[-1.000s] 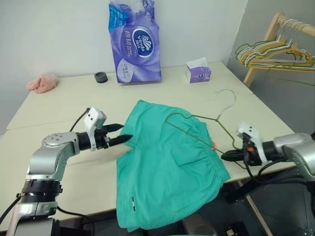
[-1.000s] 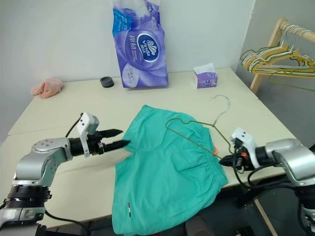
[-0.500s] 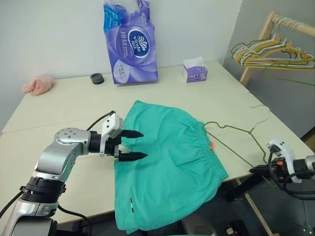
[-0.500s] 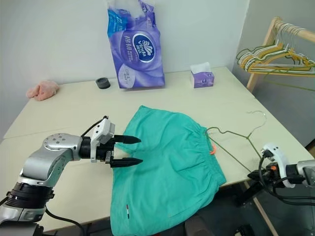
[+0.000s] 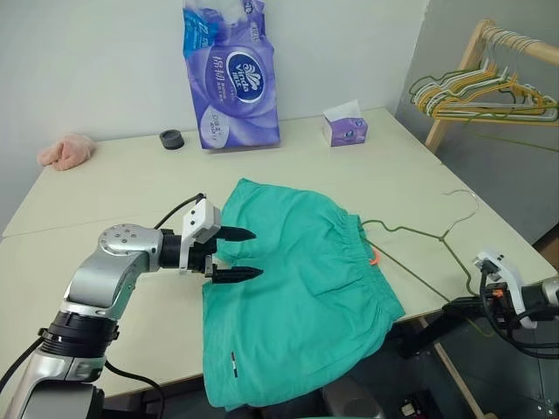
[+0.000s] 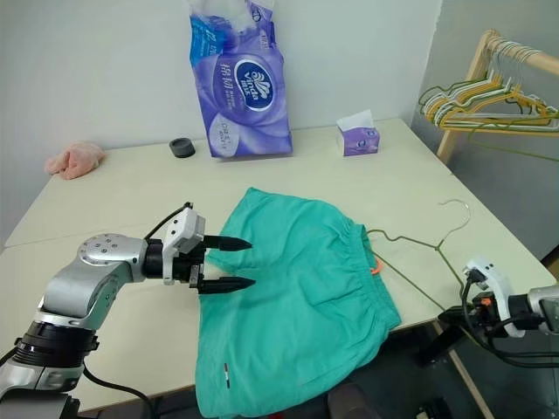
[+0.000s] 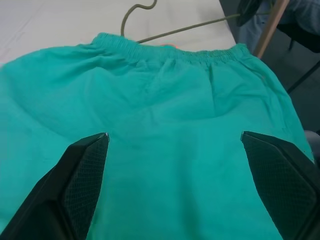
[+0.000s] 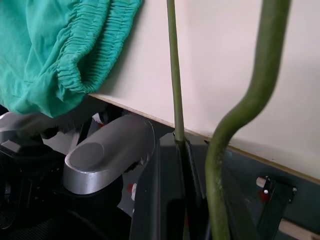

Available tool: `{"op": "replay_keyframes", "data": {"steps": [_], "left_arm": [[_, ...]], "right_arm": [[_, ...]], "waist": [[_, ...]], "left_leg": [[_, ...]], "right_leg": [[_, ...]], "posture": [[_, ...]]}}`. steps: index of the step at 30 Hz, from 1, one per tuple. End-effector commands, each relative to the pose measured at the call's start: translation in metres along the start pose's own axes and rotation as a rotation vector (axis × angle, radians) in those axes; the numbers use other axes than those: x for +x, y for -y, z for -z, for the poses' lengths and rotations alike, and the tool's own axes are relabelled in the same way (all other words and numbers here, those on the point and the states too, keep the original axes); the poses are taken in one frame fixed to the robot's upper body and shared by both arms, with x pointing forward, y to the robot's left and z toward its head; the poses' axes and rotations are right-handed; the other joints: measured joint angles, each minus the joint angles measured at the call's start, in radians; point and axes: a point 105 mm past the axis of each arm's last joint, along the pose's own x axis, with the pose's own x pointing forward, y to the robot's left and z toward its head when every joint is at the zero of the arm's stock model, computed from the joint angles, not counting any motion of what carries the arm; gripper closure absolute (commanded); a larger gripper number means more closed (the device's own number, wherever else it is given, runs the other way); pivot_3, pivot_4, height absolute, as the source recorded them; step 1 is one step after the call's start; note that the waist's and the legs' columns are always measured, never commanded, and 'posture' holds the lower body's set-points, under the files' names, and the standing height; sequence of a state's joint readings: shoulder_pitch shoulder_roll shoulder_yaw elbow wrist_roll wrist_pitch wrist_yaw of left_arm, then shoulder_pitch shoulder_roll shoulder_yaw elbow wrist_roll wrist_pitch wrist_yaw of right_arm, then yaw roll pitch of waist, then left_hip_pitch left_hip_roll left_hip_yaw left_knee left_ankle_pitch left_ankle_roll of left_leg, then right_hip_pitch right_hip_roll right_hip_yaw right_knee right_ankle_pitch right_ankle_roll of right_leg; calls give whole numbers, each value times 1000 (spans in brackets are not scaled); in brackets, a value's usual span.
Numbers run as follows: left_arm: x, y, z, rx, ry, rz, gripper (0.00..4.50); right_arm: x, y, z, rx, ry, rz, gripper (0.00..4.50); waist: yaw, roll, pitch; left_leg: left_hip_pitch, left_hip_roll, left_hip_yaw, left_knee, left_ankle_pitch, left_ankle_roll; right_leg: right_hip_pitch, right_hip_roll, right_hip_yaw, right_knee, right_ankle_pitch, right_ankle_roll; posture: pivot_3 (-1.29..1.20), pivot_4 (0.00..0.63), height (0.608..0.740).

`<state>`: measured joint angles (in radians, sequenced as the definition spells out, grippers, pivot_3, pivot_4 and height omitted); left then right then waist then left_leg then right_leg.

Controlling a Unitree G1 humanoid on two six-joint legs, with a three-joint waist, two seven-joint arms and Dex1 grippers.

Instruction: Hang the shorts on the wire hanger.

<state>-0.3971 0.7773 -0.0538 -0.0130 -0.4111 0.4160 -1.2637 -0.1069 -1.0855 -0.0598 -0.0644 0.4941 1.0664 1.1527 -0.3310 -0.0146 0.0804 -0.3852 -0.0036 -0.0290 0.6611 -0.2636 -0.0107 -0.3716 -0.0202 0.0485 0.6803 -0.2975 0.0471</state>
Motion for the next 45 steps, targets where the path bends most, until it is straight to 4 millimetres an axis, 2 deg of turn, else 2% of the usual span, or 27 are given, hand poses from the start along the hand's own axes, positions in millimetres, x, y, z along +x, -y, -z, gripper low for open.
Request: {"op": "replay_keyframes", "data": {"steps": [1,6,14,21,26,28,32,34,40,45], "left_arm": [[-11,-16,-10,55,16,-84,28],[-18,-23,-9,61,13,-125,28],[-21,-30,-15,70,39,-166,28],[-21,-28,-16,71,51,-186,28],[-23,-27,-16,66,58,-207,28],[-24,-29,-16,64,63,-228,28],[-40,-70,-41,50,196,-487,28],[-44,-78,-53,62,235,-516,28],[-33,-71,-87,158,258,-391,28],[-18,-53,-98,260,193,-217,28]], "right_arm": [[1,1,-7,-29,-6,-2,4500],[9,-5,-12,-25,-16,-71,4500],[36,-10,-46,82,30,-160,4500],[56,-8,-60,161,25,-183,4500],[57,-17,-89,139,120,-221,4500],[53,-22,-100,96,154,-230,4500],[36,-41,-133,-152,241,-199,4500],[34,-47,-139,-285,235,-147,4500],[37,-83,-149,-493,230,-169,4500],[47,-92,-141,-645,182,-136,4500]], "waist": [[0,0,0],[0,0,0],[0,0,0],[6,0,0],[9,0,0],[14,1,0],[29,0,0],[30,0,0],[28,1,-2],[27,1,-2]], "left_leg": [[0,0,0,0,0,0],[0,0,0,0,0,0],[0,0,-1,0,0,0],[-1,-1,-1,1,0,0],[-1,0,-2,1,0,0],[-1,0,-2,1,0,0],[-1,-1,-3,2,0,0],[-2,0,-4,3,0,0],[-7,-2,-6,3,0,0],[-8,-2,-8,3,0,0]], "right_leg": [[0,0,0,0,0,0],[0,0,0,0,0,0],[0,-1,0,0,0,0],[0,-3,-1,1,3,-5],[0,-4,-1,1,3,-5],[0,-4,-1,1,3,-5],[0,-5,-2,2,4,-5],[-1,-5,-3,2,4,-4],[-3,-7,-5,1,4,-4],[-4,-8,-6,2,4,-4]], "posture": [[-386,62,740],[-372,55,740],[-354,49,740],[-328,43,740],[-316,42,740],[-304,40,740],[-304,36,740],[-308,36,740],[-321,32,740],[-324,32,740]]}}
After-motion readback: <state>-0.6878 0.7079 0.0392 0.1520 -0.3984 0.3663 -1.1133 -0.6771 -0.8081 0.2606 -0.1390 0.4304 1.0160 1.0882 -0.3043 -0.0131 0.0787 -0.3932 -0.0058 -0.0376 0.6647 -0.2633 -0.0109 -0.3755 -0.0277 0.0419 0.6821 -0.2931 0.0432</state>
